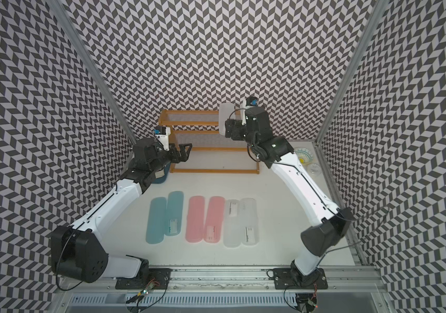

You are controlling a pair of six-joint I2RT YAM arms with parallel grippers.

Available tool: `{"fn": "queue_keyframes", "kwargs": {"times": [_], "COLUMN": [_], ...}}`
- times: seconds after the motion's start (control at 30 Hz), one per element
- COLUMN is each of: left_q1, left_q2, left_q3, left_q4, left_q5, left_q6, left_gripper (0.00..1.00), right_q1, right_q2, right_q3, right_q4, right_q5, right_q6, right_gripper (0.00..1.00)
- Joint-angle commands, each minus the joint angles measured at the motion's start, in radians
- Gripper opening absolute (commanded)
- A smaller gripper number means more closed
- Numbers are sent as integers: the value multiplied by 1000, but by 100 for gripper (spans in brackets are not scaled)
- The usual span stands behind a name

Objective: Place the pencil cases on the shelf according to color
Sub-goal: Place the pencil case on the shelf, then pick up the pencil case from the center of the board.

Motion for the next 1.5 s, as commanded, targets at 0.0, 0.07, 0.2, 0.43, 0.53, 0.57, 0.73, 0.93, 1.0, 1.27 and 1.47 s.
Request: {"fn": "queue_keyframes", "kwargs": {"times": [0.0, 0.07, 0.2, 0.43, 0.53, 0.57, 0.73, 0.93, 1.0, 1.27, 1.47], "left_q1": [-32, -59, -105, -120, -120, -120, -119, -119, -118, -104, -74], "left_q2": [13, 18, 27, 38, 43, 44, 37, 42, 43, 53, 78], "left_q3": [-3, -4, -3, -11, -7, -6, -10, -10, -10, -4, 4], "left_q4": [1, -7, -17, -6, -12, -16, -17, -18, -18, -19, -12], "left_q5": [-34, -63, -98, -105, -125, -133, -170, -175, -175, -150, -67], "left_q6": [30, 41, 50, 30, 32, 35, 40, 40, 41, 21, -14], "left_gripper": [100, 99, 100, 100, 100, 100, 100, 100, 100, 100, 99], "right_q1": [-9, -9, -10, -6, 8, 18, 83, 119, 131, 146, 90], "right_q2": [-113, -195, -294, -395, -405, -404, -360, -287, -264, -140, -96], "right_q3": [-201, -352, -581, -914, -1035, -1075, -1196, -1225, -1216, -1142, -1110], "right_q4": [77, 105, 104, 79, 98, 113, 146, 159, 161, 84, 27], "right_q5": [-2, -29, -74, -190, -228, -238, -232, -201, -189, -35, 75], "right_q6": [-14, -8, 17, 117, 179, 193, 225, 224, 223, 228, 203], "right_gripper": [92, 92, 92, 89, 89, 88, 88, 89, 89, 90, 92]}}
